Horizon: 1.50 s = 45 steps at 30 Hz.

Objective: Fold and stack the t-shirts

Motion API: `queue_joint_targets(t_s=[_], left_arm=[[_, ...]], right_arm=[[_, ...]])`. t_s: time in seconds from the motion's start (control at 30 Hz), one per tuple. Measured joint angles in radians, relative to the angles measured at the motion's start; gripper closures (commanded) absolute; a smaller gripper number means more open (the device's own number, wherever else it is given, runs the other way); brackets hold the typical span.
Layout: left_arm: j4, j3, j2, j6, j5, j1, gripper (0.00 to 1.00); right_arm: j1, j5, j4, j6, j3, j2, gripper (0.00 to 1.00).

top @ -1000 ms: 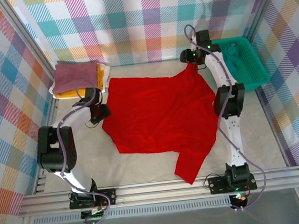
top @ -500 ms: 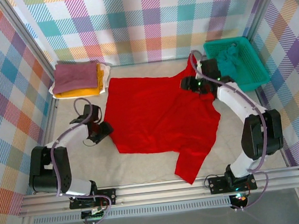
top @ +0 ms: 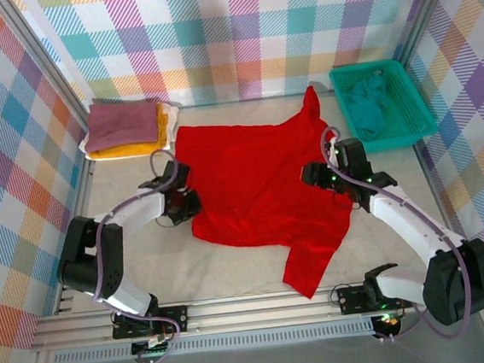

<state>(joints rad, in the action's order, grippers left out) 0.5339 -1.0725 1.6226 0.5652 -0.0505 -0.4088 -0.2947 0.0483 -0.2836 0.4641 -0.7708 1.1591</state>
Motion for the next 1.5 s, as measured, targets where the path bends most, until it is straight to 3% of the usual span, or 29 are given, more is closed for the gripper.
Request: queue_joint_targets(t_s=[0.2,0.27,0.4,0.63,0.73,0.93,1.1,1.27,1.37,1.5], left_arm=[[0.144,-0.514,0.277,-0.111,0.072,-0.130,0.86],[0.179,-0.660,0.386,-0.146,0.098,-0.162,0.71],[0.198,-0.694,0.438,-0.185,0.142,-0.192,0.51],[0.144,-0.386,0.237,-0.180,0.177,-0.151,0.53],[0.124,-0.335,0.220,-0.173,0.148,-0.124,0.52],[0.093,-0.417,0.326,-0.179,0.092,-0.133,0.49],[0.091,-0.593,0.467,-0.188,0.070,-0.152,0.46],[0.095,-0.615,0.515,-0.180,0.075,-0.138,0.41],[0.094,-0.620,0.534,-0.173,0.074,-0.121,0.41],[0.090,-0.628,0.561,-0.163,0.068,-0.111,0.50]], right_arm=[[0.000,-0.037,0.015,0.000,0.019,0.001,0.38],[0.001,-0.045,0.026,0.000,0.019,0.003,0.38],[0.009,-0.057,0.040,0.000,0.019,0.014,0.38],[0.014,-0.068,0.055,-0.005,0.019,0.018,0.38],[0.014,-0.067,0.062,-0.008,0.019,0.028,0.38],[0.014,-0.055,0.067,-0.008,0.035,0.048,0.37],[0.014,-0.051,0.071,-0.006,0.086,0.037,0.37],[0.014,-0.048,0.074,-0.003,0.101,0.015,0.37],[0.014,-0.048,0.076,-0.004,0.102,0.009,0.36],[0.014,-0.048,0.081,-0.004,0.102,0.010,0.36]])
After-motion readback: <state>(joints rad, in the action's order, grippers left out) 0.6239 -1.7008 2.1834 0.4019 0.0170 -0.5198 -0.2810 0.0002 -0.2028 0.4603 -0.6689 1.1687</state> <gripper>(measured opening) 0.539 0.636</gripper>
